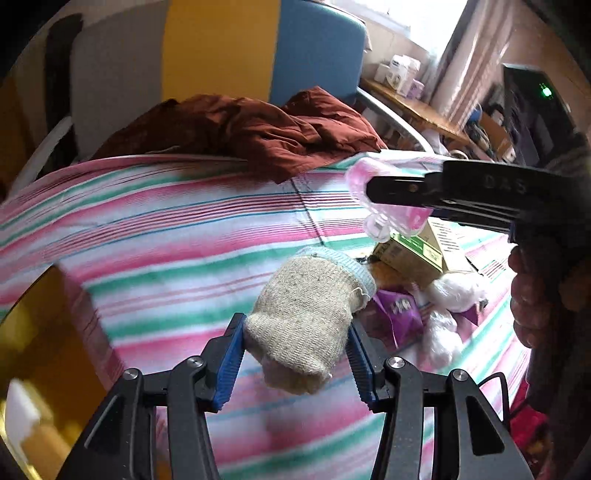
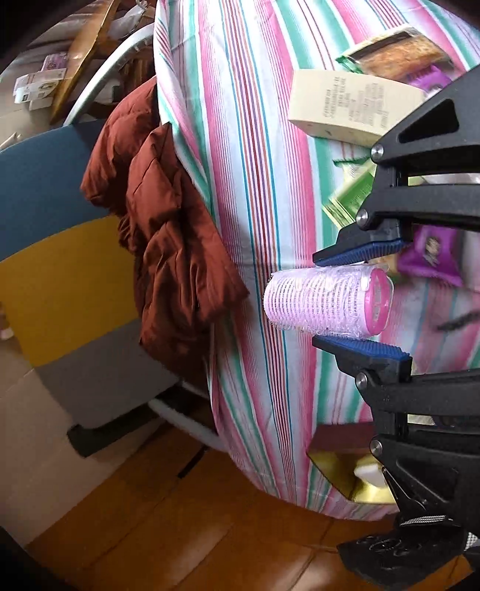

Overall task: Organize objects
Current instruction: 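Carry the beige sock and pink roller into the tray and release both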

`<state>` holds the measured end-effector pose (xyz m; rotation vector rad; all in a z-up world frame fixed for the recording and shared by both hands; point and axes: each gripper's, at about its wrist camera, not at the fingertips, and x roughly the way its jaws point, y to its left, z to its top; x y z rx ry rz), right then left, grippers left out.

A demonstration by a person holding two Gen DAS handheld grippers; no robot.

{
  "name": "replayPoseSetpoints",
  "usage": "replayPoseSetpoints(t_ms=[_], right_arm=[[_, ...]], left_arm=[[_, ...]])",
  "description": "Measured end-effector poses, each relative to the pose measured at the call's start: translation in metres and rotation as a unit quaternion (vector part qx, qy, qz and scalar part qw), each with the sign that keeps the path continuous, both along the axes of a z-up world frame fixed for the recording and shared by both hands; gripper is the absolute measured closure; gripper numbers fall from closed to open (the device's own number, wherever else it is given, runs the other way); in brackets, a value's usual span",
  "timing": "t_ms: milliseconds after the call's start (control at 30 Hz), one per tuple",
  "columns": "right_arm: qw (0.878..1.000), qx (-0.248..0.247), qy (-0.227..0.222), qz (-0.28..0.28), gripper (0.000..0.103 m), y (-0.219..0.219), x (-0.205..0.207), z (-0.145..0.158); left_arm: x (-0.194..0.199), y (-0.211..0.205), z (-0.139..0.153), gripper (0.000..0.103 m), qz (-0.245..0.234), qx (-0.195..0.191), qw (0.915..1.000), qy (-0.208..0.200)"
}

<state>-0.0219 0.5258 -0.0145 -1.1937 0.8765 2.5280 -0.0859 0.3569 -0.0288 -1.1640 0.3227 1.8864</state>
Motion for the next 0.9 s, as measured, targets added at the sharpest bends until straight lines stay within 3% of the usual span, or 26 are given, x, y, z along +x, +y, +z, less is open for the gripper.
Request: replayPoseSetpoints(t_ms=[233,433,733,900], right_arm=[[0.997,-0.013,0.033,0.062,0.067,-0.059,-0.002,0.02],[0.991,-0.016,0.036,0.127,0.067,-0.123,-0.014,0.026],[0.982,-0.003,0.01,0.191,0.066,-0.208,-0.065,0.021],[0.98,-0.009,0.002,0.2,0.055,-0.243,-0.099,0.023]], left_arm=[[0.011,-0.073,0.024,0.05,0.061,0.035,0.9975,0.008],[0.008,-0.148,0.03,0.05,0.128,0.043,0.9908,0.008],[-0.021,-0.264,0.028,0.049,0.257,0.046,0.9651,0.023],[-0.037,-0.306,0.017,0.047,0.313,0.024,0.9488,0.033]])
